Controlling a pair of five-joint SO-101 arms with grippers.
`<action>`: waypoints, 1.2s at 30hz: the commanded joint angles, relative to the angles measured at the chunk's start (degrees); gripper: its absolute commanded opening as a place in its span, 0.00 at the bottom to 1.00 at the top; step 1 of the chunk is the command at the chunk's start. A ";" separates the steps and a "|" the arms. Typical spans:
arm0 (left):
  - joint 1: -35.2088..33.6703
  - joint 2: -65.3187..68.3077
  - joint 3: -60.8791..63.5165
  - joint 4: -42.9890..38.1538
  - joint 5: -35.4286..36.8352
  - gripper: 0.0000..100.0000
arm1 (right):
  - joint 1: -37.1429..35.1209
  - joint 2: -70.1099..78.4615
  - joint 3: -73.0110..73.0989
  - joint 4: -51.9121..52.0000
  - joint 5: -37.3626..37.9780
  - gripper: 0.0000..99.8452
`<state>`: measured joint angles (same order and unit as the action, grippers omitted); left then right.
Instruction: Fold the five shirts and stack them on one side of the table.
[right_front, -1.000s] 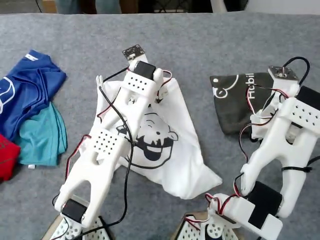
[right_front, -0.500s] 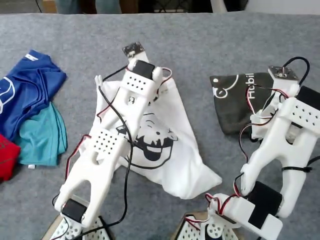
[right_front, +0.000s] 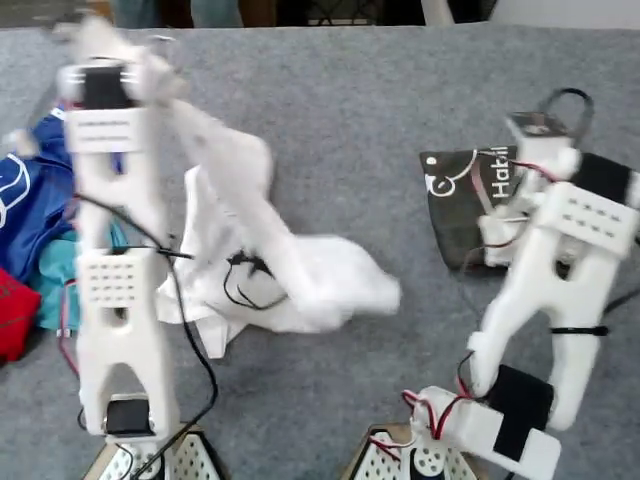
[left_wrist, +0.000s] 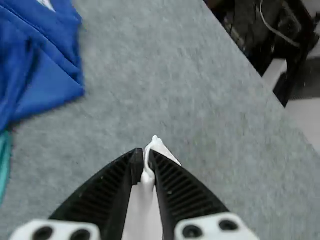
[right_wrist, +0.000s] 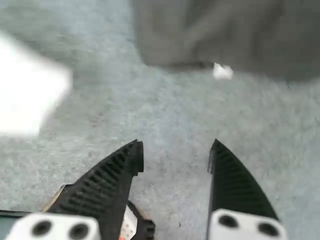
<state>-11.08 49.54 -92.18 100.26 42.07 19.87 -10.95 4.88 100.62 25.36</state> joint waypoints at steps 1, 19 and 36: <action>-7.69 -3.87 -3.12 0.35 -2.29 0.03 | -12.48 -1.89 -1.71 0.18 0.26 0.23; -23.52 7.21 13.23 0.44 -7.82 0.03 | -39.56 41.89 -34.86 -11.96 -17.76 0.23; -24.66 7.38 23.60 0.44 -17.76 0.03 | -37.54 65.54 -53.85 0.70 -20.31 0.01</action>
<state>-35.34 58.15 -67.74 100.18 27.21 -18.29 60.44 -55.43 100.09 4.79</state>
